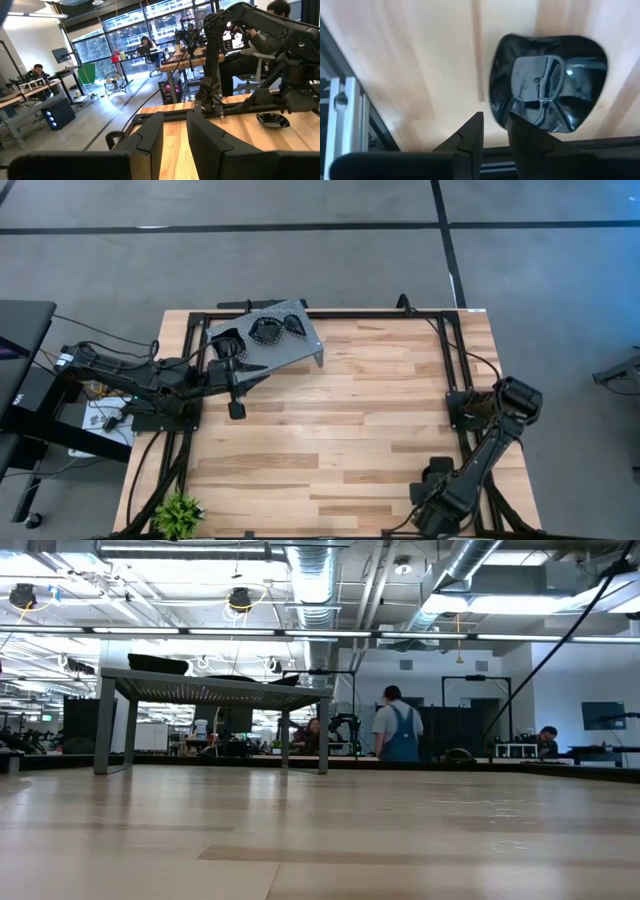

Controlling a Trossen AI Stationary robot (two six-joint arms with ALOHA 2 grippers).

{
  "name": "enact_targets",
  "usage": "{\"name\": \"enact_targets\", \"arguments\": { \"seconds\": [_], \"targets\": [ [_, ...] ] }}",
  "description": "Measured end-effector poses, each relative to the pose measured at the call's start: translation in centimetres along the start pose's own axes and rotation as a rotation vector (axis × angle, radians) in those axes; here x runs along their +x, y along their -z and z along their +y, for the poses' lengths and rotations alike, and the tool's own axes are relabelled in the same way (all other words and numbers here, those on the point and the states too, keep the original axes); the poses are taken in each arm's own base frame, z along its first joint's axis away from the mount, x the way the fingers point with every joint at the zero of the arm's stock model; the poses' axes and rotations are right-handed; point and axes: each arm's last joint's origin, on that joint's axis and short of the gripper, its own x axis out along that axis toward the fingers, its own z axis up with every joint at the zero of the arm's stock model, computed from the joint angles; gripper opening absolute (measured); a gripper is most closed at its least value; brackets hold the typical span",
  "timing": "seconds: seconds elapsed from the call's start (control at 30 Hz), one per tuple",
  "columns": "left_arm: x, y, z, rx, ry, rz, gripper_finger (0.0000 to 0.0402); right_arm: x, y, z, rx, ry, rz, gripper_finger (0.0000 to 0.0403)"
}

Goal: Pick & Place Mini shaped plates
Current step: Stack the black leaf shaped plate on top of the black leaf shaped plate on the shelf

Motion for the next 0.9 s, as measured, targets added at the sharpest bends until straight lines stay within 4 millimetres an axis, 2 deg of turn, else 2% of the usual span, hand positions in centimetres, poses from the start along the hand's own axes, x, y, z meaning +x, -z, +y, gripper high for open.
{"name": "enact_targets", "arguments": {
  "seconds": [0.17, 0.43, 0.63, 0.9],
  "targets": [
    [0.0, 0.0, 0.0, 0.0, 0.0, 0.0, 0.0088, 0.0, -0.2, 0.1, -0.059, -0.013, -0.016, 0.0082],
    [0.0, 0.0, 0.0, 0.0, 0.0, 0.0, 0.0088, 0.0, -0.4, 0.1, -0.042, -0.021, -0.023, 0.0082],
    [0.0, 0.0, 0.0, 0.0, 0.001, 0.0, 0.0088, 1.9, -0.8, -0.6, -0.035, -0.04, -0.026, 0.0082],
    [0.0, 0.0, 0.0, 0.0, 0.001, 0.0, 0.0088, 2.6, -1.3, -1.9, 0.023, 0.015, -0.022, 0.0081]
  ]
}}
